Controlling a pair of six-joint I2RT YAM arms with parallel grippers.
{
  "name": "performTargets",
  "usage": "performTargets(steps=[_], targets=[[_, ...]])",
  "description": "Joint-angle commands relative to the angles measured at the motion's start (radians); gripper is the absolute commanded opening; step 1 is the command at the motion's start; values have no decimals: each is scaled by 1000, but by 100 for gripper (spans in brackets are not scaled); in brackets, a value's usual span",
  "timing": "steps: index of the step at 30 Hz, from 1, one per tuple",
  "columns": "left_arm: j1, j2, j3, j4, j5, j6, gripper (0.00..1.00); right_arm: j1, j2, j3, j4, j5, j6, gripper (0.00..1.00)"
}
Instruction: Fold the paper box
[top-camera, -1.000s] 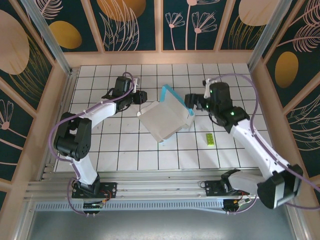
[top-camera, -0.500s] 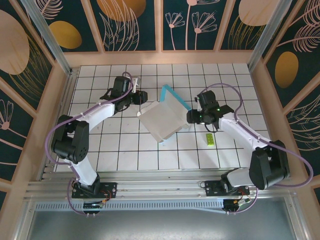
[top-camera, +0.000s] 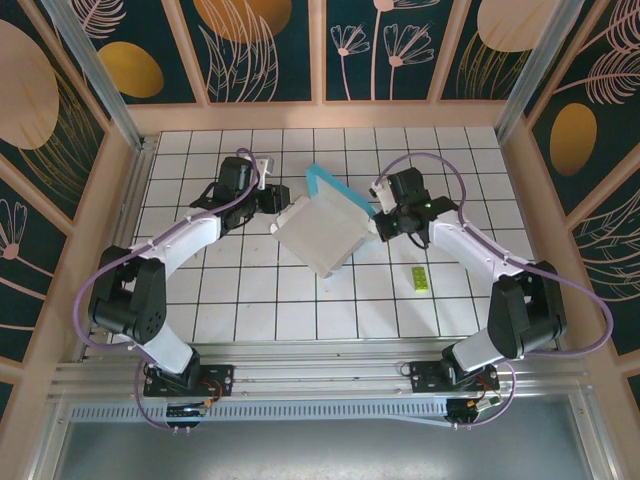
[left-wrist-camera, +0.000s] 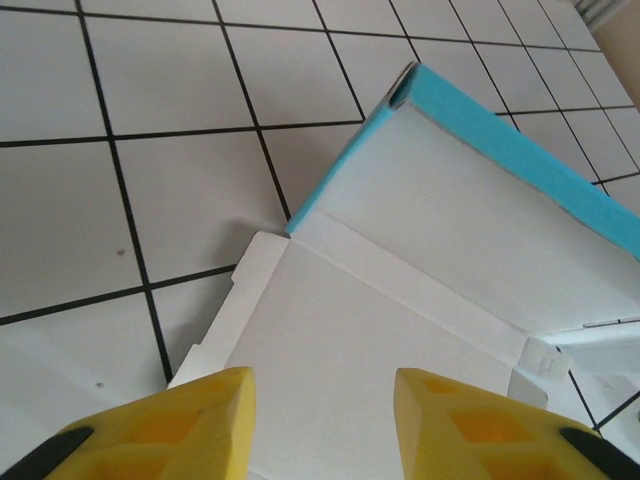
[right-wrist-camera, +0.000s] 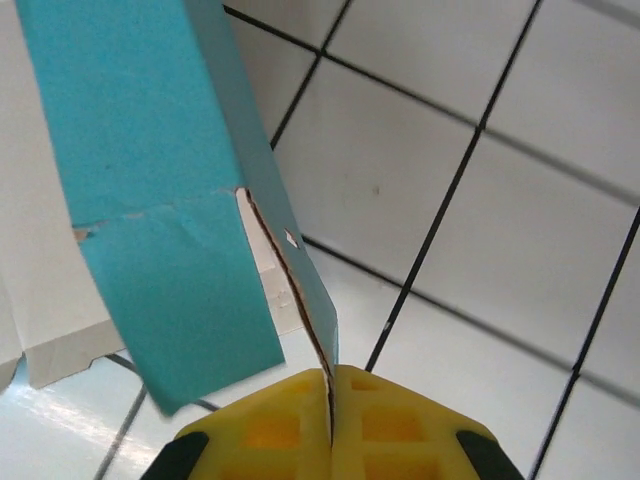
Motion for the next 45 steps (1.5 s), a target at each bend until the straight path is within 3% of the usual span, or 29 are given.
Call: performTargets(steps=[1,3,8,12,16,23,30,33,35,39,45], targets=[[13,-71,-19,-2,-60,-27,41,1,33,71,36,-39,-406,2],[20,-97,-24,-14,-76,-48,40,-28,75,132,16,-119,-563,1],[32,-152,-24,-51,-106,-114,40,-101,255,340,-101,-249,-745,0],[36,-193,-40,-70,-135,-166,40,-118,416,503,-185,-249,-820,0],[44,-198,-57,-93,-172,-206,40,-92,482,558,-127,-234,-772,0],[52,-150,-45,-90,-140,-276,40,-80,353,356,154,-177,-650,37],[62,-63,50,-112,-135,-260,40,-97,139,156,383,-249,-367,60],[67,-24,103,-141,-157,-260,39,-99,67,109,481,-210,4,74],[72,2,137,-160,-172,-279,39,-106,50,142,441,-201,343,72],[85,53,197,-180,-163,-325,39,-134,115,270,268,-388,724,62],[108,93,191,-60,-77,-406,44,-130,330,539,5,-399,781,60]])
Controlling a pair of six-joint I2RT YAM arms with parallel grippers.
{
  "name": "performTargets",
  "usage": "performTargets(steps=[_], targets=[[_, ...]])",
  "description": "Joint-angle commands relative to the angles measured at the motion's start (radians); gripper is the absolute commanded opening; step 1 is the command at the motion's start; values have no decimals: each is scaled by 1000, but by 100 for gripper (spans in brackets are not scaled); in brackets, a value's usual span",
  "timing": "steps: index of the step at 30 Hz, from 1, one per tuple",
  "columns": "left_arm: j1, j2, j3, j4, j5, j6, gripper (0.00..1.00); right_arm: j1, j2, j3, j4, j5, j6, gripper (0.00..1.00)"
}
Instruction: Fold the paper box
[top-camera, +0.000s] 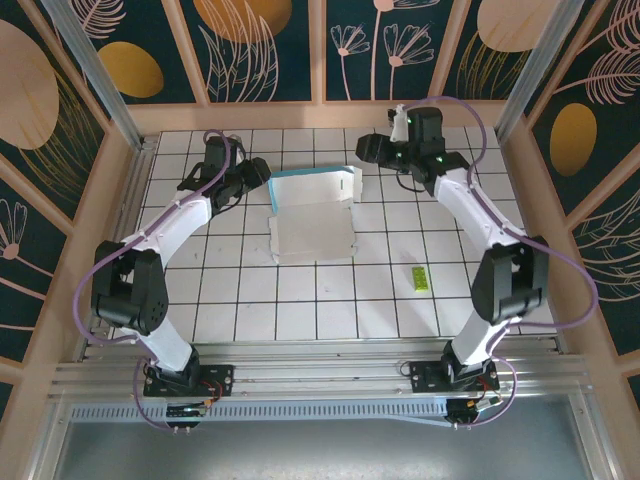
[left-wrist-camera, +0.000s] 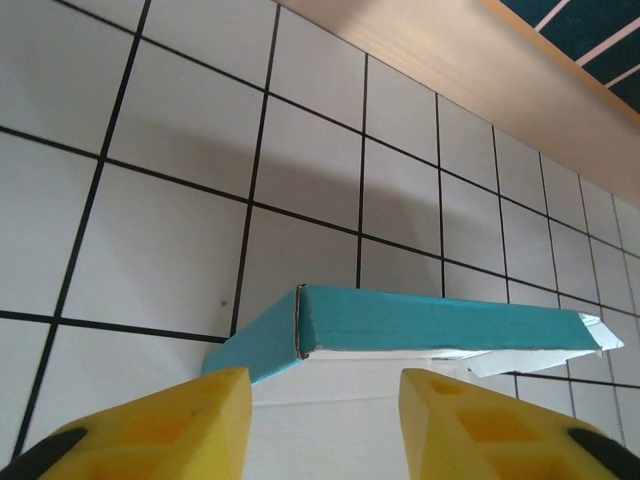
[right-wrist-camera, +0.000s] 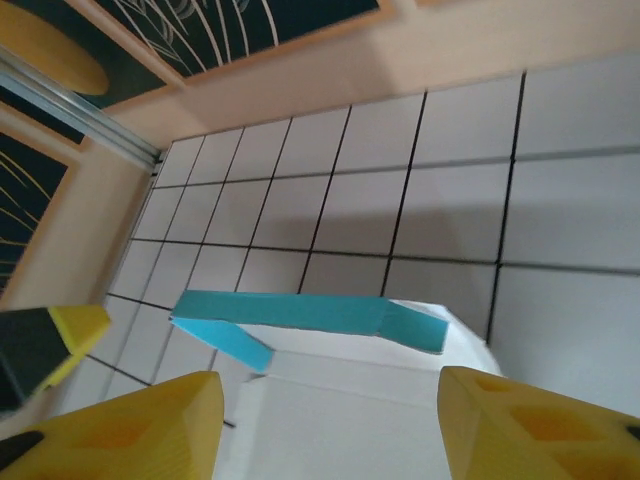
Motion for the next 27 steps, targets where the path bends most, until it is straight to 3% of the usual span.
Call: performTargets(steps=[1,10,27], targets=[[21,43,14,64,64,-82,45,2,124,135,-200,-32,137,60],[49,163,42,122,187,-141,45,27,407,460,-378,-44,106,59],[50,223,53,184,311,-127,43,37,418,434,-376,-29,101,54]])
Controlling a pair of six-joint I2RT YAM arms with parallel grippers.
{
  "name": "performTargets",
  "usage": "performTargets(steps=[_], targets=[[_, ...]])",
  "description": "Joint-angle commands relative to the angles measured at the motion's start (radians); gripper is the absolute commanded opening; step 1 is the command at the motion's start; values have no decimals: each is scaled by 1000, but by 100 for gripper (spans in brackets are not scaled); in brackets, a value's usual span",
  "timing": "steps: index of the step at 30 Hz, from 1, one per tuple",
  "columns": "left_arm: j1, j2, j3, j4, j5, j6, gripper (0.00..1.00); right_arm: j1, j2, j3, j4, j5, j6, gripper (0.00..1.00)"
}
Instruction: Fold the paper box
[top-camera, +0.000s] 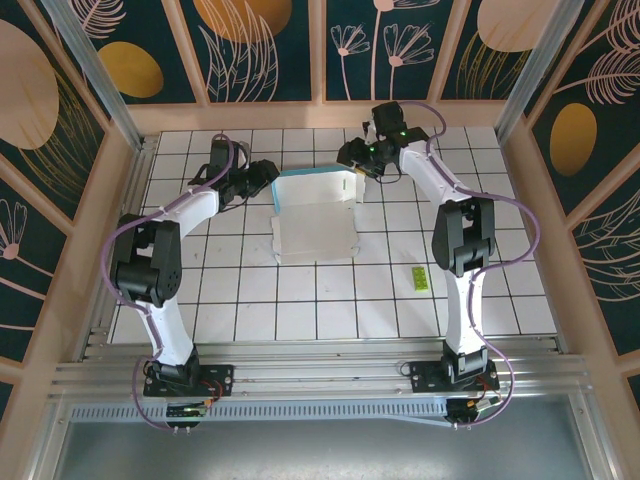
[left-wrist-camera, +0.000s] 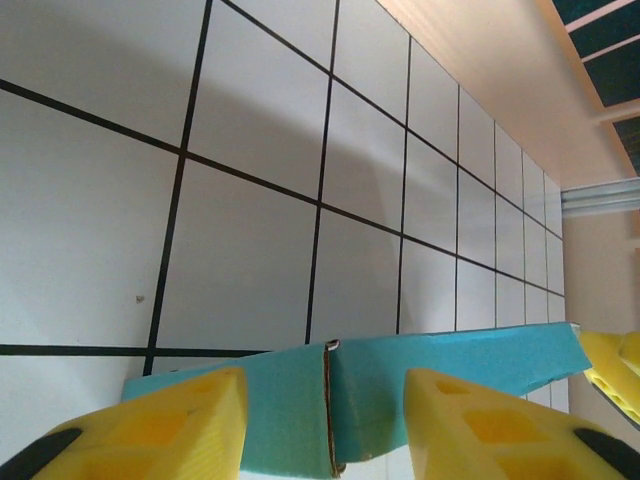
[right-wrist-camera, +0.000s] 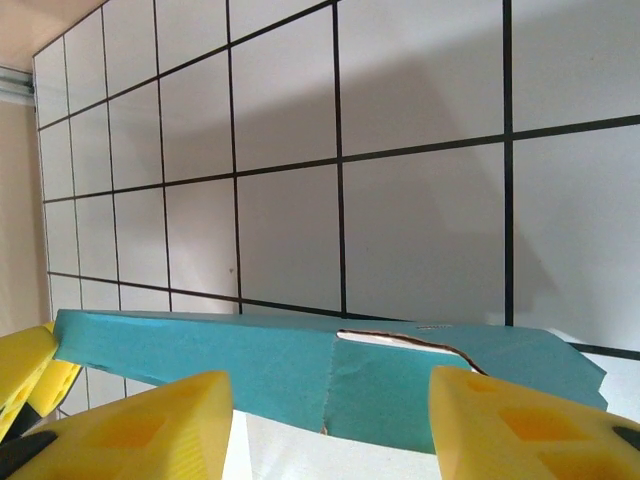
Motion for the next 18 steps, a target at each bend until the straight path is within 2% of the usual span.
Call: performTargets(steps=[1,4,7,18], targets=[[2,24,25,20,50,-9,42,3,-6,9,-21,-12,7,54],[1,33,25,17,58,-8,39,10,1,3,-3,-18,16,49],[1,40,25,14,66,-7,36,15,5,-10,15,-27,24,40],[0,44,14,3,80,-5,34,18,-6,-87,52,-13,37,40]])
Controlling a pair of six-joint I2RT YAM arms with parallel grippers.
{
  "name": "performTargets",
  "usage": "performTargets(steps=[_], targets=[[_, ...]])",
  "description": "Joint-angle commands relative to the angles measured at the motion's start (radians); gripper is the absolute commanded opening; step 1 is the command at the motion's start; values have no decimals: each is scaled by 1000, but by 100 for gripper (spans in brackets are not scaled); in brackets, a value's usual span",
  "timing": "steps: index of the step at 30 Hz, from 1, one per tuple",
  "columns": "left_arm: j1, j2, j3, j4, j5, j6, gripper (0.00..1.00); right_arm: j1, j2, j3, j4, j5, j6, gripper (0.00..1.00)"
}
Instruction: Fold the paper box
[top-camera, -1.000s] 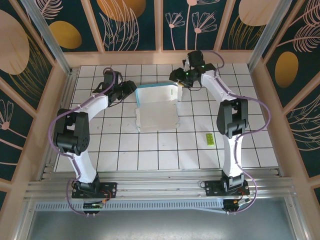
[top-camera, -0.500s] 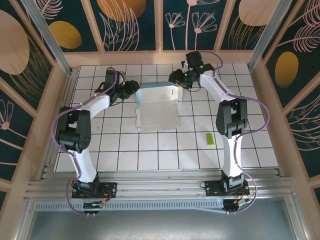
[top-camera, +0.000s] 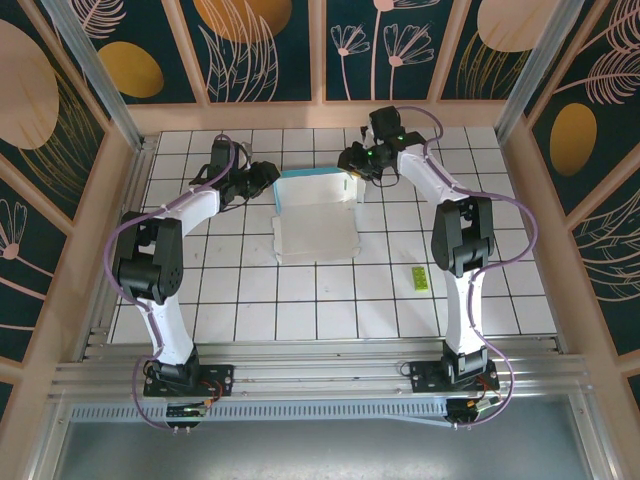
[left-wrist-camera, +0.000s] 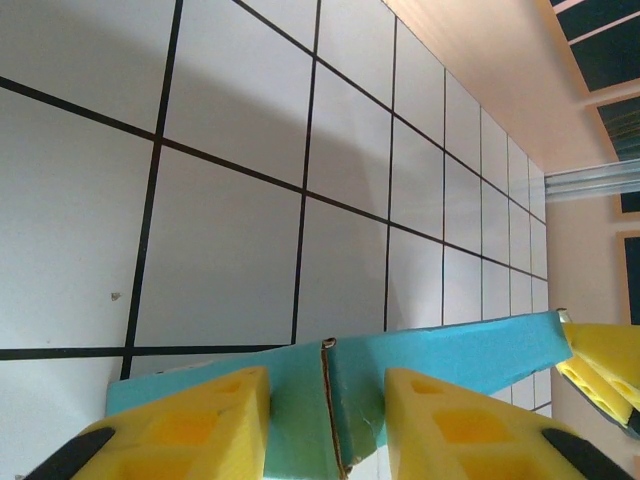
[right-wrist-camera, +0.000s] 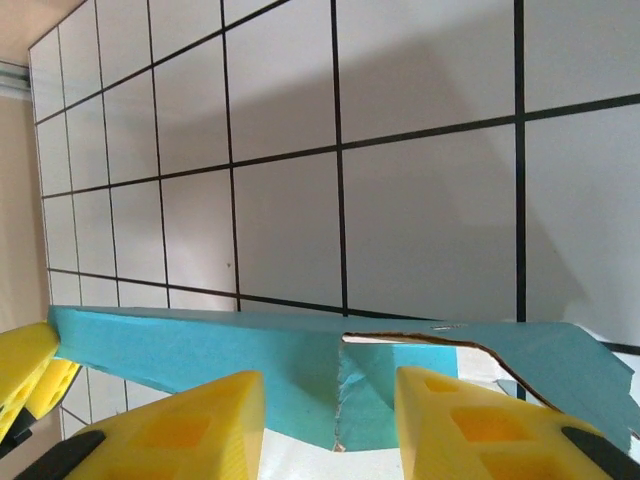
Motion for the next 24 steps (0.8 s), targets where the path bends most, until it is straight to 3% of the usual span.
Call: performTargets(steps=[1,7,24], targets=[[1,23,7,-14,35,0,34,11,-6,-37,-1,-4,17,40],[-1,17,-3,-17,49,10,34,10,-5,-65,37,-13,31,30],[-2,8,-41,-24,52,22,30,29,-56,-122,65,19,23,29]])
